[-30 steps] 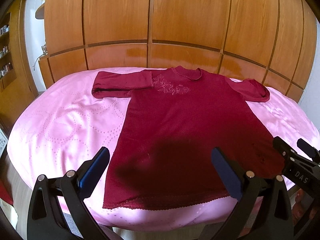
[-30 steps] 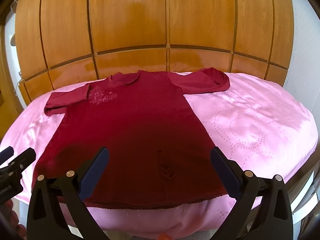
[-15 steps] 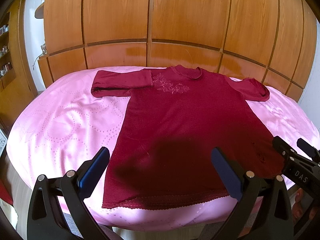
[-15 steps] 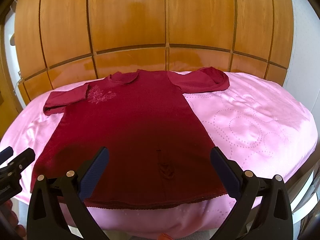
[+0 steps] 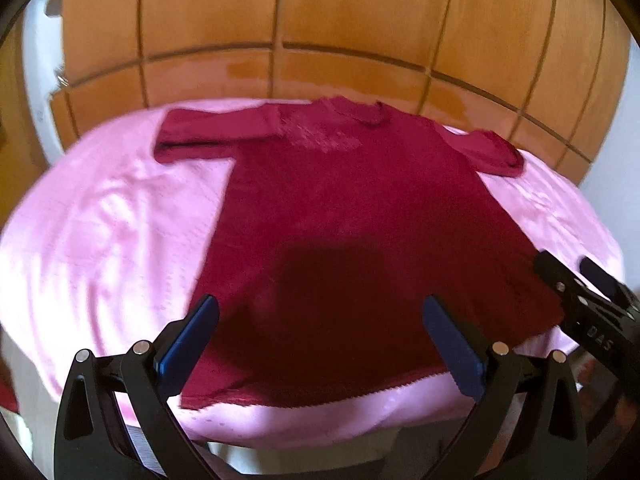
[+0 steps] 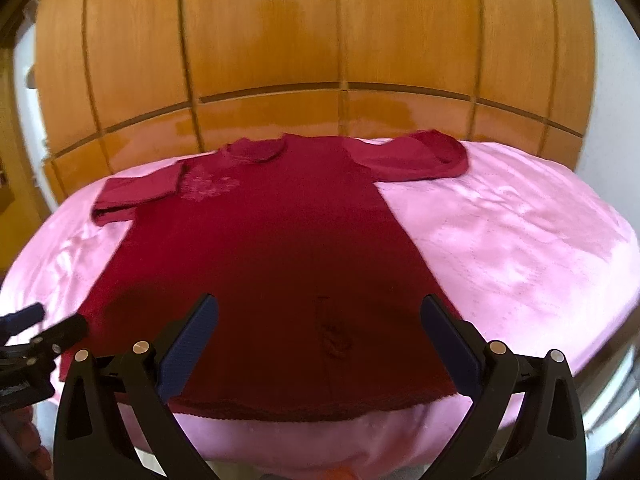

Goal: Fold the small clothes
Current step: 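Move the left tool to the shirt's sleeve and close on its cuff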

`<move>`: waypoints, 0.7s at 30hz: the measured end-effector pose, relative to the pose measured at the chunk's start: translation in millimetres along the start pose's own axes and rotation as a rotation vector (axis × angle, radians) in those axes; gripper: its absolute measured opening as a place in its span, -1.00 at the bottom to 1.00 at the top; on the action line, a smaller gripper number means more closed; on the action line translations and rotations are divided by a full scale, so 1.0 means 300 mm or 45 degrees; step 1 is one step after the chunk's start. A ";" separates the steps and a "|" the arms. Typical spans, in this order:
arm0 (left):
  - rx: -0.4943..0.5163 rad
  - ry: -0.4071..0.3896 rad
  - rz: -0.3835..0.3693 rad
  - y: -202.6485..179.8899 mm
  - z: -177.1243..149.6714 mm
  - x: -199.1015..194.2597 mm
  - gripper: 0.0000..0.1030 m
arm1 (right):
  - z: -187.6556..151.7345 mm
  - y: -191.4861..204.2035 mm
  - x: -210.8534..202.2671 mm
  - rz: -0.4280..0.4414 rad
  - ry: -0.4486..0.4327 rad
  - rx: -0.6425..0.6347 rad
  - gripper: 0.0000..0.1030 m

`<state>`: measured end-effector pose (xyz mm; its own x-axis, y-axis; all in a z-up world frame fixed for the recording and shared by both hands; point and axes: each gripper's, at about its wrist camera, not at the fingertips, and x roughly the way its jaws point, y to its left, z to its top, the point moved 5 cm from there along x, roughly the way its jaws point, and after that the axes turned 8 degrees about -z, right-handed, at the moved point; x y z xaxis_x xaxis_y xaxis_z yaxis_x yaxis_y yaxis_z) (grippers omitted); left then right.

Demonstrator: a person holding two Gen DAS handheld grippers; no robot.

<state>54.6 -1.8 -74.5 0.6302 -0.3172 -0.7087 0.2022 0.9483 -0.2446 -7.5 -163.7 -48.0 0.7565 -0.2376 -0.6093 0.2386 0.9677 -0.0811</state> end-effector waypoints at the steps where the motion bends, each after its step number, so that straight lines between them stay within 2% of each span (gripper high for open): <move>1: -0.011 0.012 -0.047 0.002 -0.006 0.009 0.96 | -0.001 0.004 0.005 0.036 -0.007 0.000 0.94; 2: -0.023 0.015 -0.085 0.006 -0.013 0.016 0.96 | -0.005 0.010 0.016 0.083 -0.006 0.004 0.94; 4: -0.037 0.022 -0.105 0.018 -0.024 0.031 0.96 | -0.014 0.012 0.040 0.099 0.021 0.008 0.94; 8: -0.056 0.054 -0.070 0.051 -0.029 0.070 0.96 | -0.012 0.032 0.120 0.074 0.089 -0.086 0.94; 12: -0.049 0.050 0.006 0.097 -0.009 0.096 0.96 | 0.048 0.073 0.194 0.080 0.092 -0.149 0.94; 17: -0.035 0.038 0.125 0.197 0.099 0.149 0.96 | 0.184 0.132 0.325 0.024 0.013 -0.234 0.94; 21: -0.001 0.040 0.226 0.266 0.243 0.253 0.96 | 0.259 0.158 0.492 -0.082 0.044 -0.292 0.94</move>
<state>173.1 50.6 -99.6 0.6320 -0.1451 -0.7613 0.0897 0.9894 -0.1142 162.8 -159.6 -80.4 0.7220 -0.3003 -0.6234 0.1382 0.9453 -0.2953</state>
